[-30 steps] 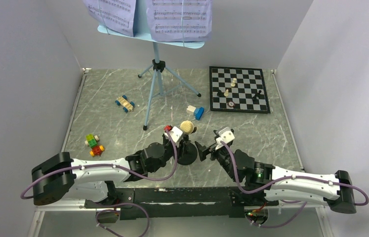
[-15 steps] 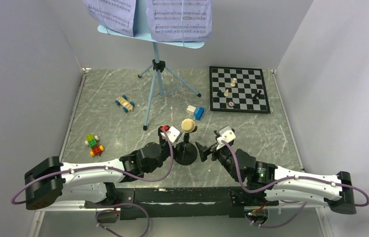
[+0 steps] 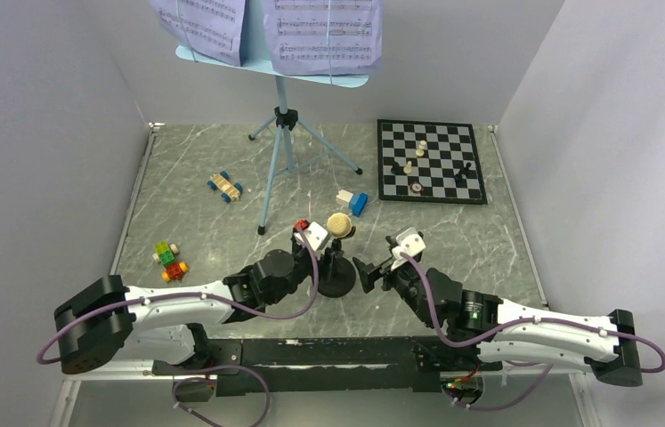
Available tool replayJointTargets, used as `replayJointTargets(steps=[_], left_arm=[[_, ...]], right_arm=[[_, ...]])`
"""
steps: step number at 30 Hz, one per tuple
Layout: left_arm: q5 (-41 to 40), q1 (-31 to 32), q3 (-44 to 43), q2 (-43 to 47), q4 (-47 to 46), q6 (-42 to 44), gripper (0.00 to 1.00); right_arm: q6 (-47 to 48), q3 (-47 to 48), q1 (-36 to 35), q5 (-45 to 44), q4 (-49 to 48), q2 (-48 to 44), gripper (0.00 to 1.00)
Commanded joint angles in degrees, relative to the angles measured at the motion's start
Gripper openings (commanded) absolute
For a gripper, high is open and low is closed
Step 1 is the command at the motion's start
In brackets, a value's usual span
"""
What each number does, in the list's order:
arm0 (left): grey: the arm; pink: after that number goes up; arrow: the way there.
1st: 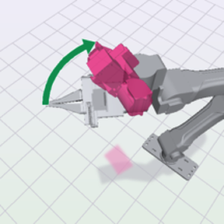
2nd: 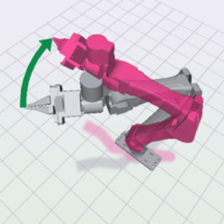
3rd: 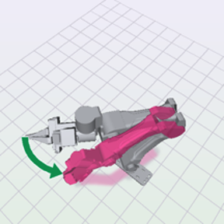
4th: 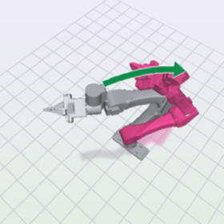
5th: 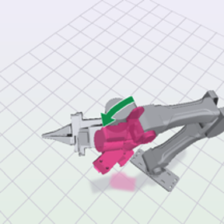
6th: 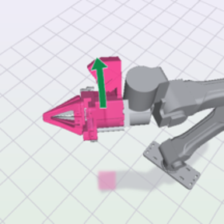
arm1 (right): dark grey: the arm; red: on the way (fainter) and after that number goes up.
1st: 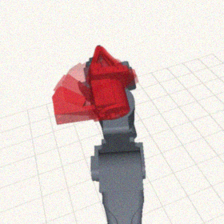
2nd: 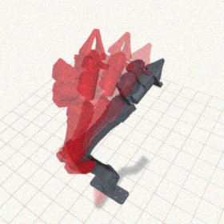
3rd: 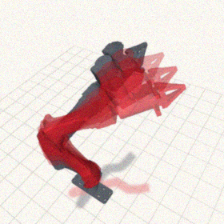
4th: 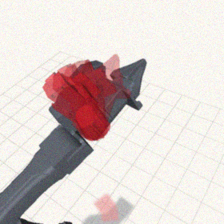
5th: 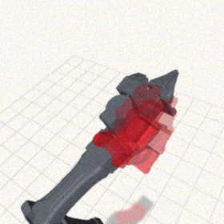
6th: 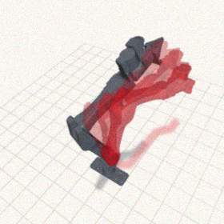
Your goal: Pack up the instrument practice props
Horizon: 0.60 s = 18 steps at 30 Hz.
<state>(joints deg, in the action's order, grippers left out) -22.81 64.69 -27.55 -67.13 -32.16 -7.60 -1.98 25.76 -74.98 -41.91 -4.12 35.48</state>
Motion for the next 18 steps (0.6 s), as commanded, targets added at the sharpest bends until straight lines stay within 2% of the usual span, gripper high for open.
replayJointTargets(steps=[1, 5, 10, 15, 18], left_arm=[[4.16, -1.91, -2.27, -2.92, -4.07, 0.68, 0.58], [6.16, -3.16, -1.41, -2.97, -5.31, 2.28, 0.35], [7.9, -4.49, 0.35, -0.21, -3.68, 5.09, 0.14], [11.09, -5.04, 1.64, 1.53, -2.53, 8.56, 0.02], [11.84, -5.1, 2.33, 1.58, -2.18, 9.89, 0.0]], right_arm=[[-1.42, 3.55, 0.18, 0.24, 1.82, -1.8, 0.91], [-0.84, 3.4, 0.14, -0.16, 2.29, -2.5, 0.91], [2.27, 0.89, 0.19, -0.61, -2.61, -2.26, 0.91], [7.1, -0.7, 0.19, -1.08, -11.22, 0.97, 0.91], [12.5, -1.71, 0.19, -1.46, -18.24, 4.07, 0.89]])
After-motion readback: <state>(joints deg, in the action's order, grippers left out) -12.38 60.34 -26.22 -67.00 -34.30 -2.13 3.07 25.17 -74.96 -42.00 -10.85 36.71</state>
